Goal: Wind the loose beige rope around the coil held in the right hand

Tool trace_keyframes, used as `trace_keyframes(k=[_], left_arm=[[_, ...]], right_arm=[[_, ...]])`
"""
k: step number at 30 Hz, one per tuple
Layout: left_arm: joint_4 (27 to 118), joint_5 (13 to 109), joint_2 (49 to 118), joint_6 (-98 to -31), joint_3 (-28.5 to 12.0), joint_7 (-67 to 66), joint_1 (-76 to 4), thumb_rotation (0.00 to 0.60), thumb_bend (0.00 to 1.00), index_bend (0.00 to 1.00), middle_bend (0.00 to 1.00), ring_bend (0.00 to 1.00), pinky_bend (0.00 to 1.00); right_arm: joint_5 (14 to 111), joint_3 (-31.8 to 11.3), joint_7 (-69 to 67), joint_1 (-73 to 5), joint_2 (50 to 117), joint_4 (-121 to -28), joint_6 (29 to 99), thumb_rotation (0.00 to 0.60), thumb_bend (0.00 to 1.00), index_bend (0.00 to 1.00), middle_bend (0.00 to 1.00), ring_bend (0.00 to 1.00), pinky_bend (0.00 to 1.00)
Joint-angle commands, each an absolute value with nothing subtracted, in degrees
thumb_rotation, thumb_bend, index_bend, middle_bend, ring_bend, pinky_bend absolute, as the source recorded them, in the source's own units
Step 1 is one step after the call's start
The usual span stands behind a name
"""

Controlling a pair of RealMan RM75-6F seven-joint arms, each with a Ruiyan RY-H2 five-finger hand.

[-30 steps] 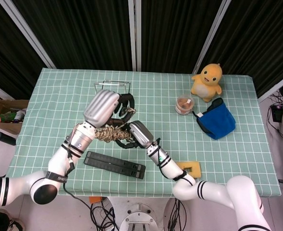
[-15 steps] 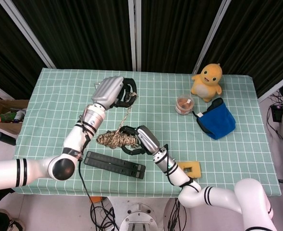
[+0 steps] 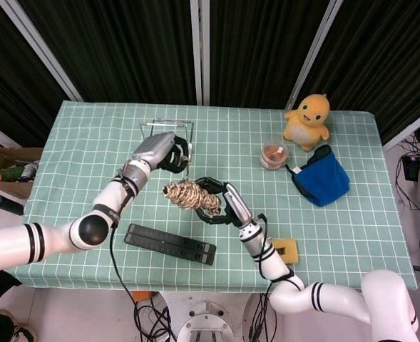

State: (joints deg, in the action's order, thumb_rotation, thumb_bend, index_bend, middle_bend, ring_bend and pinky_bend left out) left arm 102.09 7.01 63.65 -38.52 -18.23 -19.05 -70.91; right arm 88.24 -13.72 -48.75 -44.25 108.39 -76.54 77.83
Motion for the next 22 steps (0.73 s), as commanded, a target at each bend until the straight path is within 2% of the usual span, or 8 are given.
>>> trace_keyframes(k=[1, 4, 7, 9, 12, 15, 22], left_arm=[[100.68, 6.64, 63.1, -34.97, -15.89, -18.07, -71.2, 0.6, 0.51, 0.81, 0.76, 0.73, 0.86], [99.86, 8.04, 62.66, -31.04, -15.66, -15.3, -70.15, 0.6, 0.5, 0.74, 0.75, 0.73, 0.85], [98.85, 10.99, 62.13, -27.09, -16.35, -11.72, -68.21, 0.6, 0.48, 0.54, 0.69, 0.71, 0.84], [98.2, 13.21, 61.97, -25.72, -16.92, -9.6, -66.77, 0.6, 0.47, 0.4, 0.61, 0.67, 0.8], [96.99, 17.17, 61.94, -25.46, -17.13, -6.98, -64.43, 0.6, 0.45, 0.26, 0.52, 0.61, 0.74], [95.47, 21.88, 62.8, -28.76, -16.18, -5.62, -61.91, 0.6, 0.45, 0.22, 0.47, 0.55, 0.69], [89.57, 28.97, 65.94, -35.79, -13.91, -2.45, -56.52, 0.6, 0.42, 0.23, 0.43, 0.48, 0.64]], right_arm=[[88.34, -14.18, -49.43, -43.51, 108.35, -77.11, 78.9, 0.6, 0.66, 0.9, 0.75, 0.68, 0.91], [88.15, -14.78, -50.02, -43.03, 108.24, -77.68, 79.51, 0.6, 0.66, 0.9, 0.75, 0.68, 0.91], [87.97, -15.53, -50.53, -42.67, 107.92, -78.28, 80.01, 0.6, 0.66, 0.9, 0.75, 0.68, 0.91], [87.89, -16.08, -50.92, -42.45, 107.64, -78.75, 80.43, 0.6, 0.66, 0.9, 0.75, 0.68, 0.91], [87.96, -17.15, -51.53, -42.13, 106.9, -79.82, 81.29, 0.6, 0.66, 0.9, 0.75, 0.68, 0.91], [87.97, -18.36, -51.89, -41.81, 105.68, -81.32, 82.05, 0.6, 0.66, 0.9, 0.75, 0.68, 0.91], [87.38, -20.12, -52.76, -40.8, 103.31, -84.12, 83.1, 0.6, 0.66, 0.9, 0.75, 0.68, 0.91]])
